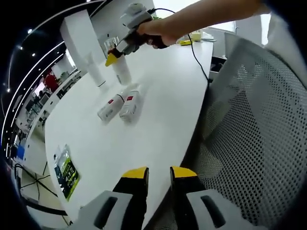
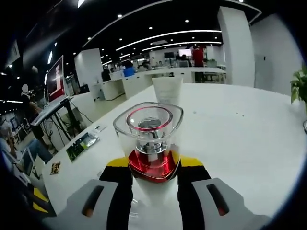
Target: Arrange the skincare products in the storage area until every visible bottle or jar stands upright without overlapping.
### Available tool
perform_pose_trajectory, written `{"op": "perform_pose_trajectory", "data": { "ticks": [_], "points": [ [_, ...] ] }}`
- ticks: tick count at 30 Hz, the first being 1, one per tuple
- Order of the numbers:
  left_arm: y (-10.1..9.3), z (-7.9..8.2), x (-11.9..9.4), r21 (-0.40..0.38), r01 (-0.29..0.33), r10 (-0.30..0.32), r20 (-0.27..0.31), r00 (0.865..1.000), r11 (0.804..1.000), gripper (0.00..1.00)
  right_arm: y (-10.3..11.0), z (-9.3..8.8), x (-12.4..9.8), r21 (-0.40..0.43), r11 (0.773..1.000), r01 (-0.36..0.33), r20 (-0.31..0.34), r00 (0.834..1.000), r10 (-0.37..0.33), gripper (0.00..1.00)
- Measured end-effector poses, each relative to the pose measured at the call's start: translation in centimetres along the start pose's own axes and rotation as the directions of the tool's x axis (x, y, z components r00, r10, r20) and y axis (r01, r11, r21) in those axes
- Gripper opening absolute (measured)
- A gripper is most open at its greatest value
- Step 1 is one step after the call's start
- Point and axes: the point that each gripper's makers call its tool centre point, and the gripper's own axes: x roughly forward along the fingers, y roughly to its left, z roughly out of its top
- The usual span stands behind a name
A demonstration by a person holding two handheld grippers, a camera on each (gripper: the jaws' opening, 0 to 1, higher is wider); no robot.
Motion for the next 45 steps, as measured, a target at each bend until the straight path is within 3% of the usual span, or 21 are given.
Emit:
{"op": "perform_pose_trajectory", "data": {
  "ticks": [13,25,33,45],
  "points": [
    [-0.2,-0.1,0.3,-0.01,0.019,-0.019,-0.005,1.0,1.0,0.19,-3.1,1.4,0.1,0.017,1.0,0.025,0.026,0.999,-0.025,0.33],
    [-0.8,-0.4,0.5,-0.023,0.056,-0.057,-0.014,0.998,0.998,0.19,-5.8,4.0,2.8,-0.062,0.998,0.025,0.028,0.999,-0.023,0.33],
    [-1.1,-0.6,0.6,-0.04,0.079,-0.08,-0.025,0.996,0.996,0.19,-7.5,4.2,5.0,-0.076,0.997,0.02,0.006,1.0,-0.019,0.32],
    [-0.6,-0.7,0.6,-0.058,0.057,-0.059,-0.033,0.998,0.997,0.19,-8.3,4.4,7.7,-0.104,0.994,0.01,-0.029,1.0,-0.013,0.32]
  ]
}}
